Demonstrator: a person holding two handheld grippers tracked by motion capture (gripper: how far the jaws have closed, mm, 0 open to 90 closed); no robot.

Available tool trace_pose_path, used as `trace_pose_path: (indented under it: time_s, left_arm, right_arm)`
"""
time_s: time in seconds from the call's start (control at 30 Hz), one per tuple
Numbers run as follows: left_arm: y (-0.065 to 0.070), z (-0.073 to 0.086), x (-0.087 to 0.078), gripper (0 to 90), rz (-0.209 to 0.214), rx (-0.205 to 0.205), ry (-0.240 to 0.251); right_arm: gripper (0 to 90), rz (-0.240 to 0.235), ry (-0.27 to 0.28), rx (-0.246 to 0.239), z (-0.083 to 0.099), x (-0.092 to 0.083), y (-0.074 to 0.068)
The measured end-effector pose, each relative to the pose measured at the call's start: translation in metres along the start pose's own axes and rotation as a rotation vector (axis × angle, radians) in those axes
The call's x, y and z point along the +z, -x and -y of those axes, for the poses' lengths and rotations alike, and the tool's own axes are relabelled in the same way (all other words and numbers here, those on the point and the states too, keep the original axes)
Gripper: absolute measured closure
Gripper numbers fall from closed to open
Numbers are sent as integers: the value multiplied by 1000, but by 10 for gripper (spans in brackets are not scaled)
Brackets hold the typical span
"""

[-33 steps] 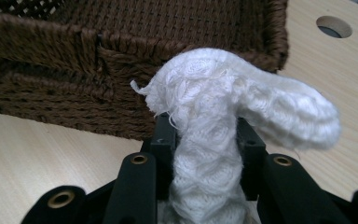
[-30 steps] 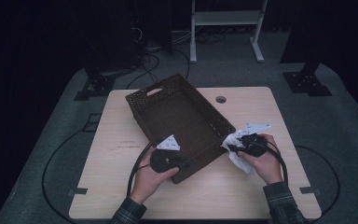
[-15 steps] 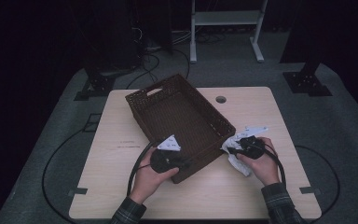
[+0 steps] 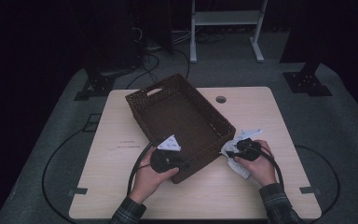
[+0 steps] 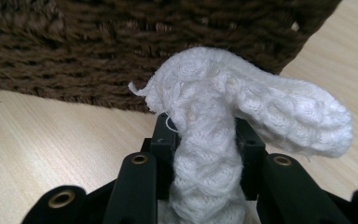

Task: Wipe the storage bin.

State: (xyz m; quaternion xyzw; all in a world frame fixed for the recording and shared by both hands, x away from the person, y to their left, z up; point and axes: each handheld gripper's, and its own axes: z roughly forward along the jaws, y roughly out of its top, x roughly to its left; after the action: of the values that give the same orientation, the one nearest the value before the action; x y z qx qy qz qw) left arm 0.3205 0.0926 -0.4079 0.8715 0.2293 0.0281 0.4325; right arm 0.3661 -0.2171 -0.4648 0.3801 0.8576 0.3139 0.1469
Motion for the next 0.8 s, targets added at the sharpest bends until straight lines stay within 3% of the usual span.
trace_pose_path:
  time_s: [0.27,0.8]
  left_arm:
    - [0,0,0,778,3,-2,1]
    - [-1,0,0,777,4,-5,4]
  right_arm:
    - [671,0,-33,-5,2,9,-3]
    - [673,-7,26,-15,-1,-7,-9]
